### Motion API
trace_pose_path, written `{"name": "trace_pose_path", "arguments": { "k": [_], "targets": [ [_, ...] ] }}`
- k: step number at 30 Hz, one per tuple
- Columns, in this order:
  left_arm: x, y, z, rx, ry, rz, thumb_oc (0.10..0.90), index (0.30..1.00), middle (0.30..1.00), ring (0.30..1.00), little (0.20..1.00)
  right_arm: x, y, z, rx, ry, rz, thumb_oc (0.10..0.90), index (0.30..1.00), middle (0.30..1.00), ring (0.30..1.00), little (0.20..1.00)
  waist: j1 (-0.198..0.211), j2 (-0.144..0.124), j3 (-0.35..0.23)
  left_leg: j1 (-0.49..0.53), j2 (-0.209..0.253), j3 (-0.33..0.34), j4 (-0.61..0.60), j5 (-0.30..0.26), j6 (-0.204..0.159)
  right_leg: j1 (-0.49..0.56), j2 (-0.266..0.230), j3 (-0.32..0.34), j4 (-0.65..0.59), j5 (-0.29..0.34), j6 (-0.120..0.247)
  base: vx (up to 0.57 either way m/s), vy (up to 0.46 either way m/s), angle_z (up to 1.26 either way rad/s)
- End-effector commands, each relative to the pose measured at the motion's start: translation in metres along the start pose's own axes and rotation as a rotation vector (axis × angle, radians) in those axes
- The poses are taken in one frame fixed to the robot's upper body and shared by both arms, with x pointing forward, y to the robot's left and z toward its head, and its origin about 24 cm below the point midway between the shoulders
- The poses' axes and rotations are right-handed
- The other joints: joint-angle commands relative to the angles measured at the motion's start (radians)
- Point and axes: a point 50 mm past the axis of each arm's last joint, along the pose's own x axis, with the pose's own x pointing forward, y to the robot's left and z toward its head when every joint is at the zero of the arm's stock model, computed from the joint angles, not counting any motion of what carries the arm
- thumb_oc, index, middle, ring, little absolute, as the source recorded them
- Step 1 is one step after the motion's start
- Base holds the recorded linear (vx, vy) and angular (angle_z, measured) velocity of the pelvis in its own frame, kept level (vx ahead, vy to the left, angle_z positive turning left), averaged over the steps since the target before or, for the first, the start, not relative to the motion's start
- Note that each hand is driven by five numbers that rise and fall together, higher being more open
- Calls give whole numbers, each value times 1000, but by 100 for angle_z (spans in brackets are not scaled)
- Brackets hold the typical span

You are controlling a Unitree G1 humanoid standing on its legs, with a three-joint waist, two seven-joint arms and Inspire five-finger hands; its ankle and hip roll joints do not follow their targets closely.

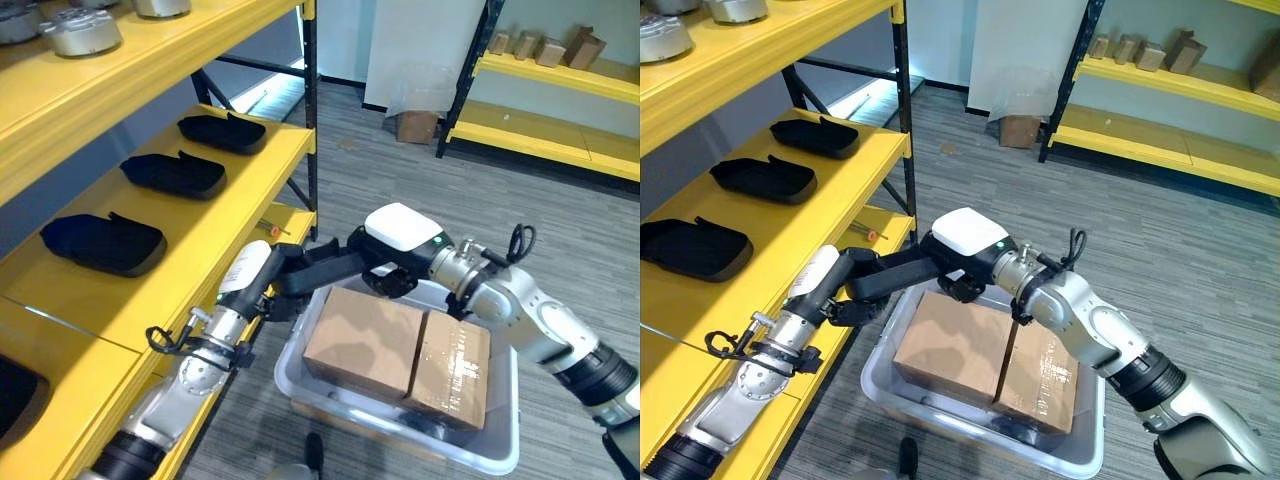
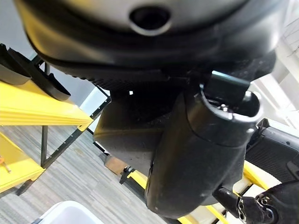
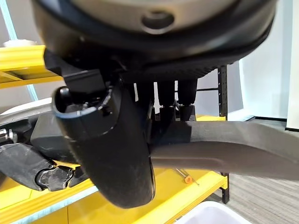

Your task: Move parts from the plastic box to the shelf.

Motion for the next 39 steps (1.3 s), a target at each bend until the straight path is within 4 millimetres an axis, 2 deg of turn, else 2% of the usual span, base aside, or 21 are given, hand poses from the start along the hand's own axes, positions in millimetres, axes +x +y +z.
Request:
{"name": "trace_pose_path", "arguments": {
  "k": [1,6,15,16,17,18,26,28,33,36,39],
  "targets": [
    [43,17,65,-35,-345,196,400,300,300,300,300,17,-46,71,1,-392,-229,400,300,300,300,300,-9,-7,-111,106,112,-20,-8,-190,-95,-103,-66,-57,32,44,51,0,0,0],
    [45,25,61,55,-337,274,400,300,300,300,300,16,-43,71,25,-396,-224,400,300,300,300,300,-13,-10,-114,109,110,-16,-8,-194,-93,-101,-68,-53,26,48,54,0,0,0],
    [45,40,73,109,-406,368,400,300,300,300,300,26,-27,64,60,-318,-150,400,300,300,300,300,-3,-14,-118,109,105,-23,-8,-199,-92,-94,-69,-60,18,49,55,-35,-26,0],
    [45,41,74,112,-408,375,400,300,300,300,300,27,-26,62,83,-311,-163,527,478,478,478,478,-1,-14,-118,108,105,-24,-8,-198,-92,-94,-68,-60,18,48,54,-72,-58,1],
    [45,41,74,112,-408,377,400,300,300,300,300,27,-26,62,95,-310,-167,602,583,583,583,583,-2,-13,-118,108,105,-25,-8,-197,-92,-94,-67,-59,19,48,54,-74,-52,1],
    [44,42,74,117,-404,373,400,300,300,300,300,27,-25,60,147,-310,-177,900,1000,1000,1000,1000,-2,-12,-119,106,106,-29,-8,-197,-93,-95,-64,-59,20,46,52,-63,-49,3],
    [38,36,67,91,-371,281,400,300,300,300,300,16,-32,62,184,-330,-277,900,1000,1000,1000,1000,0,-3,-114,93,108,-58,-8,-188,-97,-101,-45,-51,27,35,38,-88,-83,6],
    [27,33,50,98,-271,267,400,300,300,300,300,-6,-58,73,83,-421,-526,900,1000,1000,1000,1000,5,10,-104,76,117,-75,-8,-174,-109,-108,-25,-58,37,20,23,-184,-169,25],
    [12,33,34,126,-201,292,400,300,300,300,300,-24,-68,86,90,-501,-487,900,1000,1000,1000,1000,17,17,-92,39,131,-88,-8,-144,-128,-114,-2,-65,35,12,5,-109,-121,6],
    [-3,40,25,126,-162,335,400,300,300,300,300,-34,-72,86,48,-514,-490,900,1000,1000,1000,1000,40,18,-70,-10,150,-114,-8,-97,-149,-126,16,-77,44,9,-10,-147,-166,8],
    [-8,41,24,128,-170,322,400,300,300,300,300,-34,-74,83,55,-505,-500,900,1000,1000,1000,1000,47,21,-54,-24,166,-79,-5,-78,-162,-116,24,-107,48,5,-13,-35,-83,18]
  ]
}}
